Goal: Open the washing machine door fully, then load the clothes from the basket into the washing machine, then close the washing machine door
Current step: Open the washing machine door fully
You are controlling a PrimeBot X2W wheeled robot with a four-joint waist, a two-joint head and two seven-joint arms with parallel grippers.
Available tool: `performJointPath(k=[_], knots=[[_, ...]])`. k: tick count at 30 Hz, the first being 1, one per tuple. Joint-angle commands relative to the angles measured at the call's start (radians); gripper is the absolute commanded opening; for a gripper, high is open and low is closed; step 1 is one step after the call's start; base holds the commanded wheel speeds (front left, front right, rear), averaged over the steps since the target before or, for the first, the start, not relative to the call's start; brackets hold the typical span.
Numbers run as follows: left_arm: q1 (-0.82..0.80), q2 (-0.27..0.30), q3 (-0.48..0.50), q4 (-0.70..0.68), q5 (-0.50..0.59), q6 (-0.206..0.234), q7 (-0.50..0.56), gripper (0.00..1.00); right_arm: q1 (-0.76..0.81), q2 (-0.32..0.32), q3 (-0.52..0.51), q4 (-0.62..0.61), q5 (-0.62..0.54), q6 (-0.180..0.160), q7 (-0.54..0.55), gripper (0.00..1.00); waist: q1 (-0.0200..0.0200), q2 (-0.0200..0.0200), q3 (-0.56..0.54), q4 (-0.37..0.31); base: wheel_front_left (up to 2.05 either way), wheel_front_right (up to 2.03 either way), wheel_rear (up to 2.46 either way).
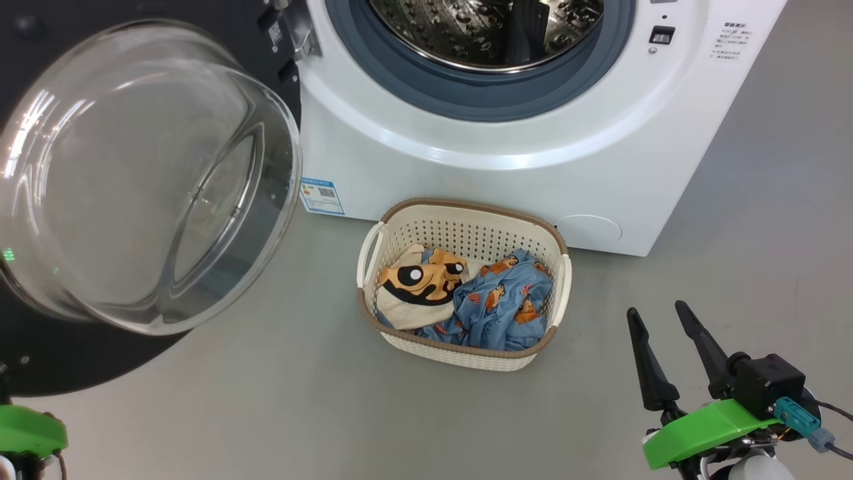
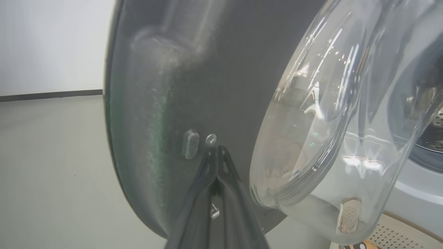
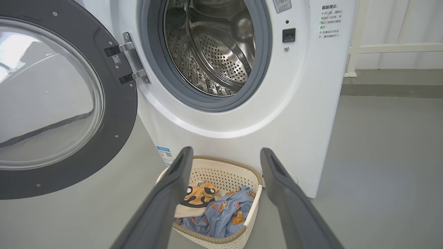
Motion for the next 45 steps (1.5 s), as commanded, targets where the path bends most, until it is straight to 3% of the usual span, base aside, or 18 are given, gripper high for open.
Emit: performJointPath(k=[1, 21, 39, 40, 41, 42, 45], knots=[[-0.036, 0.044, 0.048, -0.022, 0.017, -0.009, -0.008, 0.0, -0.015, 0.002, 0.025, -0.019, 0.006, 0.002, -0.012, 1.0, 0.0, -0.0001, -0.009, -0.001, 0.0, 0.0, 0.0], [0.064, -0.107, -0.019, -0.305, 0.122, -0.058, -0.008, 0.0, 0.014, 0.01, 0.02, -0.03, 0.02, 0.002, -0.012, 1.0, 0.0, -0.0001, -0.048, -0.029, 0.0, 0.0, 0.0], [0.177, -0.146, -0.217, -0.498, 0.141, -0.09, -0.008, 0.0, 0.03, 0.011, 0.022, -0.028, 0.03, 0.002, -0.012, 1.0, 0.0, -0.0001, -0.093, -0.102, 0.0, 0.0, 0.0], [0.185, -0.144, -0.231, -0.497, 0.138, -0.091, -0.008, 0.11, 0.031, 0.012, 0.021, -0.03, 0.03, 0.002, -0.012, 1.0, 0.0, -0.0001, -0.095, -0.108, 0.0, 0.0, 0.0], [0.192, -0.143, -0.242, -0.496, 0.133, -0.092, -0.008, 0.52, 0.032, 0.012, 0.022, -0.032, 0.03, 0.002, -0.012, 1.0, 0.0, -0.0001, -0.097, -0.113, 0.0, 0.0, 0.0], [0.198, -0.143, -0.252, -0.497, 0.126, -0.093, -0.008, 1.0, 0.033, 0.012, 0.025, -0.033, 0.03, 0.002, -0.012, 1.0, 0.0, -0.0001, -0.098, -0.12, 0.0, 0.0, 0.0], [0.214, -0.14, -0.272, -0.49, 0.114, -0.095, -0.008, 1.0, 0.033, 0.008, 0.032, -0.036, 0.029, 0.002, -0.012, 1.0, 0.0, -0.0001, -0.101, -0.138, 0.0, 0.0, 0.0]])
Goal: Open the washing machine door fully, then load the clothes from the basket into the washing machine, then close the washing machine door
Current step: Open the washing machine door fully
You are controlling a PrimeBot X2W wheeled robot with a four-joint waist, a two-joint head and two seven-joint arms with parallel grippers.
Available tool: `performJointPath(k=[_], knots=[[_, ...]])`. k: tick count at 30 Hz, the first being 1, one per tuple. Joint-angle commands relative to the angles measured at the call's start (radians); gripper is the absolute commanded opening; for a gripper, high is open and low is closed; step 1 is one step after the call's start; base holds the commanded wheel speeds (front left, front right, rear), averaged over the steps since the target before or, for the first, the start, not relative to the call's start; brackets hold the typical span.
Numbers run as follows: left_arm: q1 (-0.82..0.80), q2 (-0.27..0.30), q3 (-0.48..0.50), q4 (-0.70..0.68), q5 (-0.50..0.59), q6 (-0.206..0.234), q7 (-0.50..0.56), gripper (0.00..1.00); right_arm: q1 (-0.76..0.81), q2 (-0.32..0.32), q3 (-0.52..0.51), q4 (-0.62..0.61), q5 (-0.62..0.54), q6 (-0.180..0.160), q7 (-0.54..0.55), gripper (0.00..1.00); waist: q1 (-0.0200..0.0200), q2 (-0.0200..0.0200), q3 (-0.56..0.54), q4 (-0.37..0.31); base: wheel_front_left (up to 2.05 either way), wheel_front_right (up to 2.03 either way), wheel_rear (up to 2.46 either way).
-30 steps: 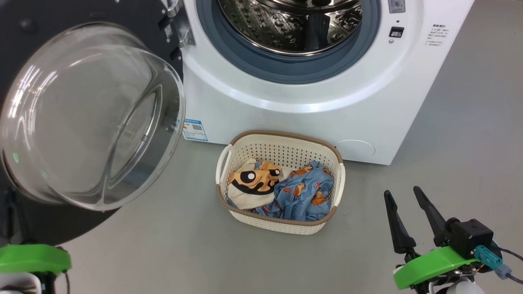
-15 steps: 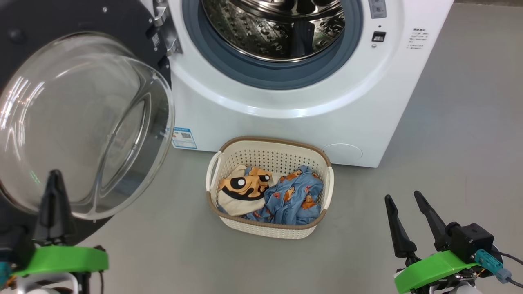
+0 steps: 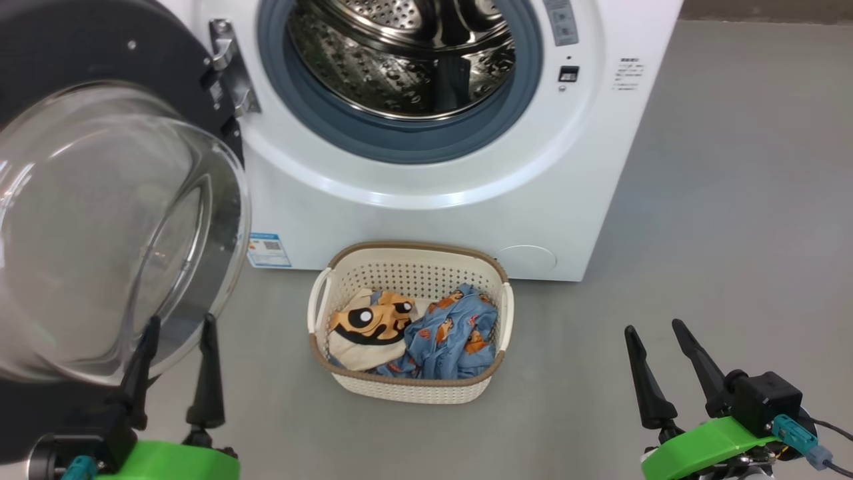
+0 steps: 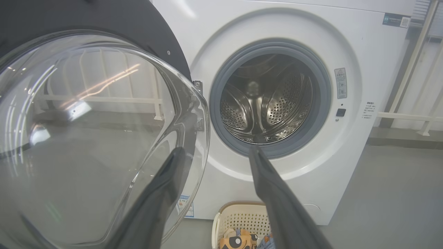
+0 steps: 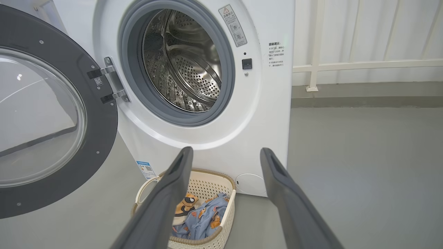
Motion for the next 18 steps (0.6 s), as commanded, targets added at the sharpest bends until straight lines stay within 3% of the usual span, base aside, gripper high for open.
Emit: performJointPath(k=[1, 18], knots=[[-0.01, 0.021, 0.025, -0.022, -0.006, -0.003, -0.006, 1.0, -0.006, -0.002, 0.029, -0.031, 0.016, 0.002, -0.012, 1.0, 0.0, 0.0, -0.006, -0.019, 0.0, 0.0, 0.0], [0.048, 0.022, 0.007, 0.027, 0.003, -0.005, -0.006, 1.0, 0.013, -0.002, 0.037, -0.059, 0.003, 0.002, -0.012, 1.0, 0.0, 0.0, -0.028, -0.078, 0.0, 0.0, 0.0]])
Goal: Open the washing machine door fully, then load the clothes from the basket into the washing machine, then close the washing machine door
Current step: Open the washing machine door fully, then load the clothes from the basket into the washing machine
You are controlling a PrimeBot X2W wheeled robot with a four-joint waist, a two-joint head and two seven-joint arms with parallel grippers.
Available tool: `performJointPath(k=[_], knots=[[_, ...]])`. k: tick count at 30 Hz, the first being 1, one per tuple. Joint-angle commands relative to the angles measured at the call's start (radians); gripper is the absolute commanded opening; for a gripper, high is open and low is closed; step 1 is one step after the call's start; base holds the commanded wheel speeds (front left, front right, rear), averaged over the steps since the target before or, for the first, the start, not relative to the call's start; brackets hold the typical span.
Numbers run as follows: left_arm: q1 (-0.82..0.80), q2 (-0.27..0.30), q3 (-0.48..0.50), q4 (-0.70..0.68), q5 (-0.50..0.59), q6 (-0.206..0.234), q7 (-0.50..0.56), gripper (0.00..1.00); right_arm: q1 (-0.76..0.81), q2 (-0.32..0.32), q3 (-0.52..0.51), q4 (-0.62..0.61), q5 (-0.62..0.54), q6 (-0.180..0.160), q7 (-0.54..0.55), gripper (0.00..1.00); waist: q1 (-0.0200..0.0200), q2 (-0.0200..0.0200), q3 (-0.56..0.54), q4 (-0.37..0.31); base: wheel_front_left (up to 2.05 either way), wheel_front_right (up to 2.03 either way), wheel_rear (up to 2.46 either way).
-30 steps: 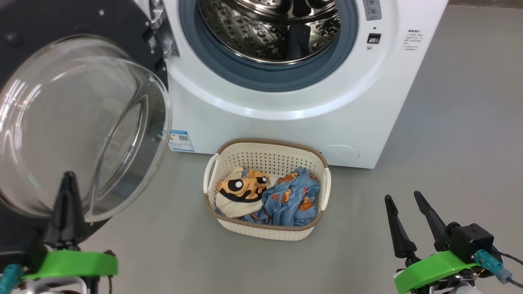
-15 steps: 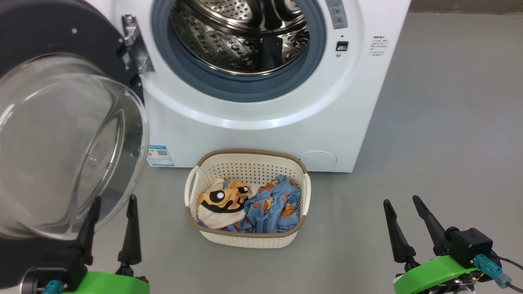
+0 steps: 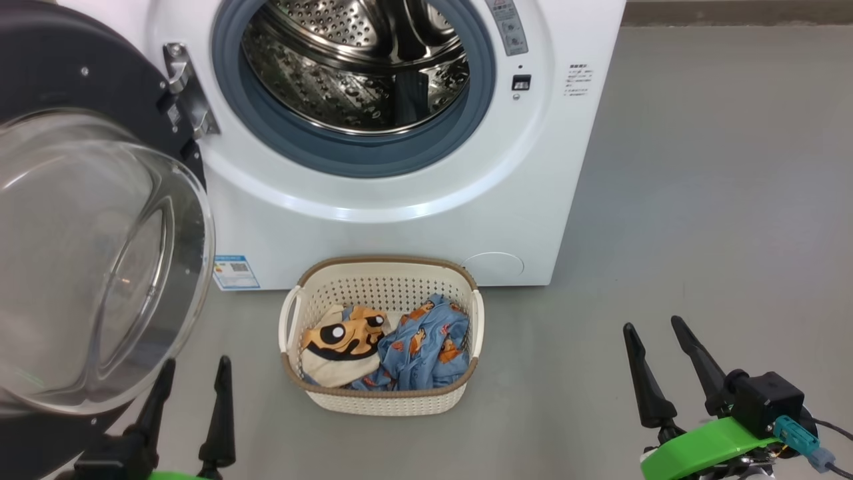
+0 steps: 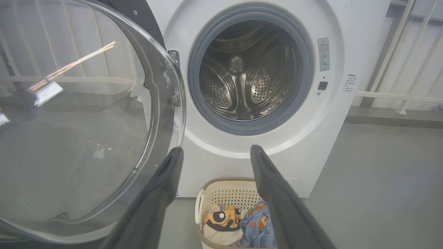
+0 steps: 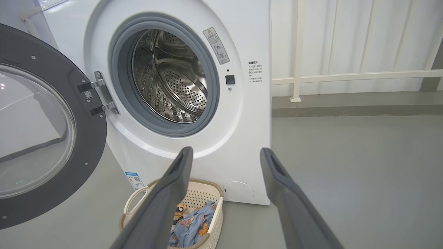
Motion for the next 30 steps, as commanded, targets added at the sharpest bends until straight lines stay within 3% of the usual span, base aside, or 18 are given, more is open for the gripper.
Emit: performJointPath(k=[1, 30], knots=[[-0.009, 0.013, 0.038, -0.013, 0.006, 0.0, -0.006, 1.0, 0.004, 0.0, 0.027, -0.029, 0.003, 0.002, -0.012, 1.0, 0.0, 0.0, -0.007, -0.006, 0.0, 0.0, 0.0], [0.032, -0.003, 0.065, 0.015, 0.024, -0.001, -0.006, 1.0, 0.05, 0.006, 0.022, -0.022, -0.015, 0.002, -0.012, 1.0, 0.0, 0.0, -0.03, -0.037, 0.0, 0.0, 0.0]])
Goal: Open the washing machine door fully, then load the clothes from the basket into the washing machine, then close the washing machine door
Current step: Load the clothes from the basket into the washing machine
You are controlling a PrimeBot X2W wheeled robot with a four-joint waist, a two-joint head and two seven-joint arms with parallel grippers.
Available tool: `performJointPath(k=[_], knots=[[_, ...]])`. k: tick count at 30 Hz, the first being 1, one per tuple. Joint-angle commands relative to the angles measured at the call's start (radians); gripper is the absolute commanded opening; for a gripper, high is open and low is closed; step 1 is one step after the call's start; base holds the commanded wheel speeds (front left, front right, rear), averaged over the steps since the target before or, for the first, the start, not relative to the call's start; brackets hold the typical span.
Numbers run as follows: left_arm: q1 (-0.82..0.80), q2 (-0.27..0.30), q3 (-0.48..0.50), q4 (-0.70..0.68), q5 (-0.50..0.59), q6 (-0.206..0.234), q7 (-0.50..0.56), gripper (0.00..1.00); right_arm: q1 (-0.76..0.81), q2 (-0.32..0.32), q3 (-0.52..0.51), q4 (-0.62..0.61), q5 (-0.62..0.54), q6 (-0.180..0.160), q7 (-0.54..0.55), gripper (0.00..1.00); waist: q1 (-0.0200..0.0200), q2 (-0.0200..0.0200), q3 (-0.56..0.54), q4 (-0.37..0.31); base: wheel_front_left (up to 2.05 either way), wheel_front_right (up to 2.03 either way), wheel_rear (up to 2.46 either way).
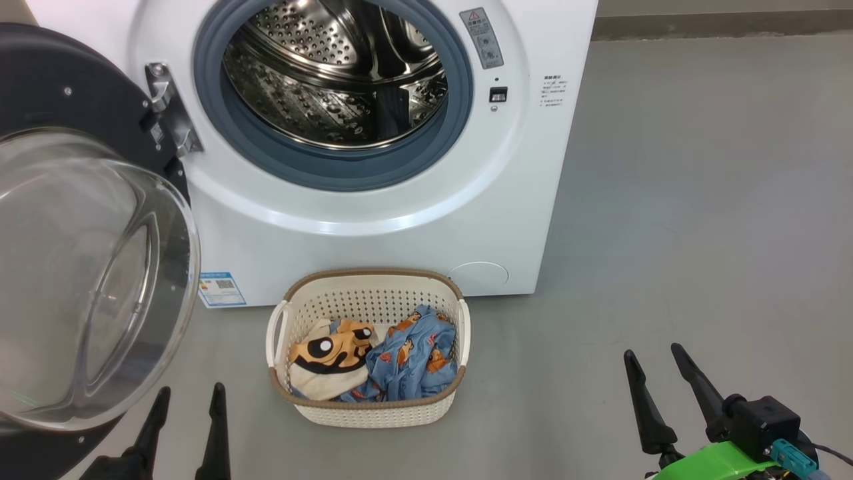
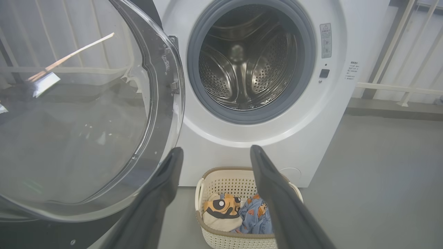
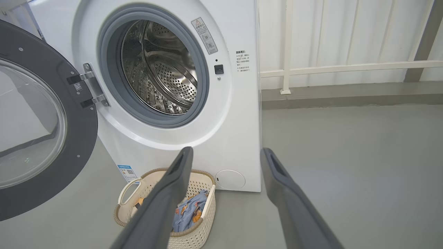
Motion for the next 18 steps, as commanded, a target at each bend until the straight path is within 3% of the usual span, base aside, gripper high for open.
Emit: performJointPath(k=[1, 18], knots=[[-0.018, 0.007, 0.038, -0.019, 0.01, -0.001, -0.006, 1.0, -0.007, -0.001, 0.025, -0.024, -0.005, 0.002, -0.012, 1.0, 0.0, 0.0, 0.002, 0.001, 0.0, 0.0, 0.0], [-0.033, -0.001, 0.04, -0.017, 0.026, -0.002, -0.006, 1.0, -0.015, 0.002, 0.024, -0.021, -0.008, 0.002, -0.012, 1.0, 0.0, 0.0, 0.014, 0.001, 0.0, 0.0, 0.0]])
